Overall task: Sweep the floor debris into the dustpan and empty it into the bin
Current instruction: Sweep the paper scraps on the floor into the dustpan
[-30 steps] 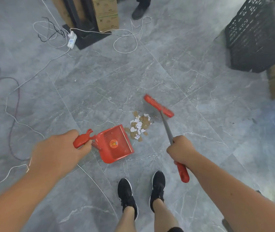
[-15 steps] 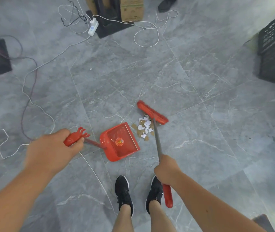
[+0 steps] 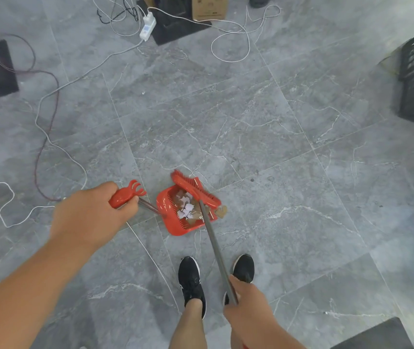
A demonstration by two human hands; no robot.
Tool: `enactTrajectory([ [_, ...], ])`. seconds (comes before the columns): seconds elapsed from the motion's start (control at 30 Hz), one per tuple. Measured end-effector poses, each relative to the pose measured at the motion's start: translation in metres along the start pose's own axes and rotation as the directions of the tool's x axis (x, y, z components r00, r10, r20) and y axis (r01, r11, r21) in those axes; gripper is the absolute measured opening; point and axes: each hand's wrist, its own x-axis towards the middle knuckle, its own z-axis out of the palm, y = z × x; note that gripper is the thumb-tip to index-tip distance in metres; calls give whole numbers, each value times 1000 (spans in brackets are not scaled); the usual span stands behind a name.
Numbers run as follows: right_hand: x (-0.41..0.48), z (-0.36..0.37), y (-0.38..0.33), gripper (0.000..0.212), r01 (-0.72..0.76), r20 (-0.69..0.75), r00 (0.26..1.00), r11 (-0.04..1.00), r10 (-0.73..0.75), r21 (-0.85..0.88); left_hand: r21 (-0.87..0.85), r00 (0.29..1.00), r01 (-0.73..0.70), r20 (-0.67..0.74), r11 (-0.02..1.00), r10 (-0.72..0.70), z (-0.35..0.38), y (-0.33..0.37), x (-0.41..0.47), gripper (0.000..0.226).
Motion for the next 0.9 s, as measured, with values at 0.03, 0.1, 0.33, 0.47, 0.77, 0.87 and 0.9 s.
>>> enactTrajectory([
  [0.03,-3,-1,2,53,9,-16,1000,1000,-9,18,-4,1000,-2,1,1000,2,-1,-3,2,46],
  [0.1,-9,-3,2,56,11,-68,998,1000,-10,17,-8,1000,-16,1,1000,16,-3,-8,4,46],
  [0.33,6,-32,-28,22,-28,-216,976,1000,29,6,29,986,-157,58,987,155,-11,-18,20,47],
  [0.47,36,-59,-62,21,-119,-247,958,985,148,127,50,963,-258,93,965,253,-15,-19,36,51],
  [0.77,17,-14,-72,7,-123,-100,972,818,214,562,154,890,-423,255,893,378,-22,-21,37,50],
  [0.87,10,-2,-81,7,-96,-82,977,747,197,658,92,870,-453,262,887,417,-19,-17,30,38],
  [0.9,7,0,-84,9,-91,-61,982,725,181,682,86,869,-457,255,885,424,-17,-17,29,35],
])
